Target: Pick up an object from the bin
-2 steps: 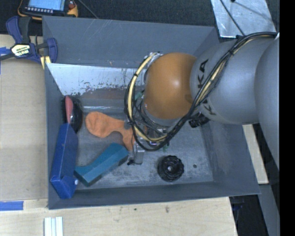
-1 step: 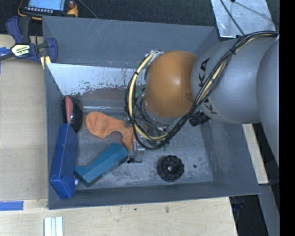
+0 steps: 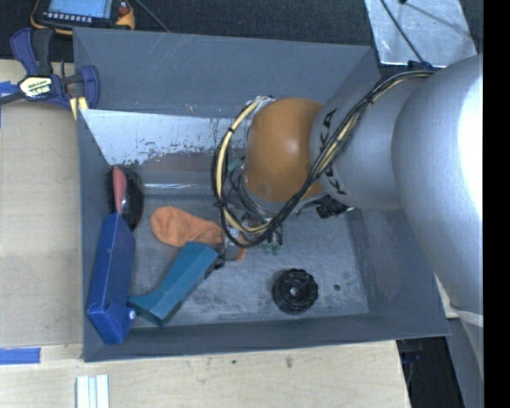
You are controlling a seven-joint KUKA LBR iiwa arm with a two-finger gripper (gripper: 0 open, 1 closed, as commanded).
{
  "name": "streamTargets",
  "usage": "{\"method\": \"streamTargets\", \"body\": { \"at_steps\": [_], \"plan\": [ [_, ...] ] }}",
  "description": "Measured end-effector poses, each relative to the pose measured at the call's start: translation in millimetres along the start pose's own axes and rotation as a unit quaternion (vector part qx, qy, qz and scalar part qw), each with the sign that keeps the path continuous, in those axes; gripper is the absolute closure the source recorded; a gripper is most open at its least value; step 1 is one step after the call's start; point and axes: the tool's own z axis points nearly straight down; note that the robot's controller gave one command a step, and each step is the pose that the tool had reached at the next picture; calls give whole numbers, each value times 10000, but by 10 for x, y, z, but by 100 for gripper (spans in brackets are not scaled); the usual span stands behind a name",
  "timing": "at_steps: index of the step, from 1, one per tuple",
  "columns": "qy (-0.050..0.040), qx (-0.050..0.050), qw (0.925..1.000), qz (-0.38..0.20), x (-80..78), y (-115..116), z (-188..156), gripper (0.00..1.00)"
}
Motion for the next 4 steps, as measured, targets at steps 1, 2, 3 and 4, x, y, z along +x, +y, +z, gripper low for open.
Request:
{"method": "streamTargets", "body": {
  "at_steps": [1,2,3,4],
  "plan": [
    [0,0,10000,-1,0,0,0,100],
    [-3,-12,9999,-103,-307,-118,19,100],
    [-57,-10,9999,-106,-273,-291,16,100],
    [-20,-17,9996,-284,-193,-724,25,100]
  ]
}}
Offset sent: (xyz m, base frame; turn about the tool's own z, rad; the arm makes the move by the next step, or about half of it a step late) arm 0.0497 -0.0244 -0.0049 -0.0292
